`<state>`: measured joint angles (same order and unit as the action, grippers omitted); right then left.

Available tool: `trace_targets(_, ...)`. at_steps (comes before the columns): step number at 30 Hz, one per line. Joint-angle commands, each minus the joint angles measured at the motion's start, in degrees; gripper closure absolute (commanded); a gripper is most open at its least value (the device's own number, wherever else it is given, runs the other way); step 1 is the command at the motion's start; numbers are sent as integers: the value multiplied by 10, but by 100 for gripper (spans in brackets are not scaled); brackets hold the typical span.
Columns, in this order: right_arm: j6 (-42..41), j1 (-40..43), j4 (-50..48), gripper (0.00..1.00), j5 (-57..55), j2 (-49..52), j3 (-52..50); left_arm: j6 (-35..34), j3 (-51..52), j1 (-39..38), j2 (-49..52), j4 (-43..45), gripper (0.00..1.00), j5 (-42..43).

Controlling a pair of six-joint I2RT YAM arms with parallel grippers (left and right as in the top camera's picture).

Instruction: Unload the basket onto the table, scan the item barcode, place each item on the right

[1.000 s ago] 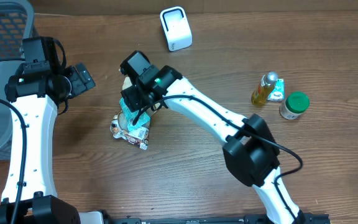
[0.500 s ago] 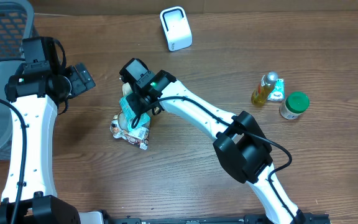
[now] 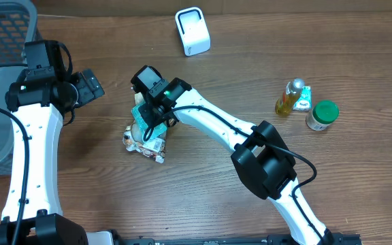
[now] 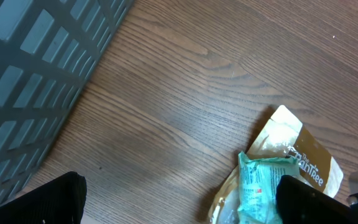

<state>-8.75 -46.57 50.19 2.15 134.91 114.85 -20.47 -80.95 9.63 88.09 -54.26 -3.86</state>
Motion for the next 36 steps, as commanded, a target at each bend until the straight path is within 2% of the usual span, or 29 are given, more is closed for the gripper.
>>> trace_targets(1, 2, 3, 3, 96, -6, 15, 14, 8, -4, 1, -3, 1, 0, -2)
trace_targets(11, -4, 16, 28, 96, -6, -45, 42, 8, -4, 1, -3, 1, 0, -2)
trace_targets(18, -37, 80, 74, 96, 18, -101, 42, 8, -4, 1, -3, 1, 1, -1)
trace_targets(22, -37, 141, 158, 96, 39, -107, 40, 8, -4, 1, -3, 1, 0, -1)
trace_targets(26, -37, 183, 213, 96, 39, -107, 24, 8, -4, 1, -3, 1, 0, -1)
trace_targets(32, -37, 186, 200, 96, 39, -107, -48, 8, -4, 1, -3, 1, 0, -1)
trace_targets(36, -37, 179, 137, 82, 39, -107, -130, 8, -4, 1, -3, 1, 0, -1)
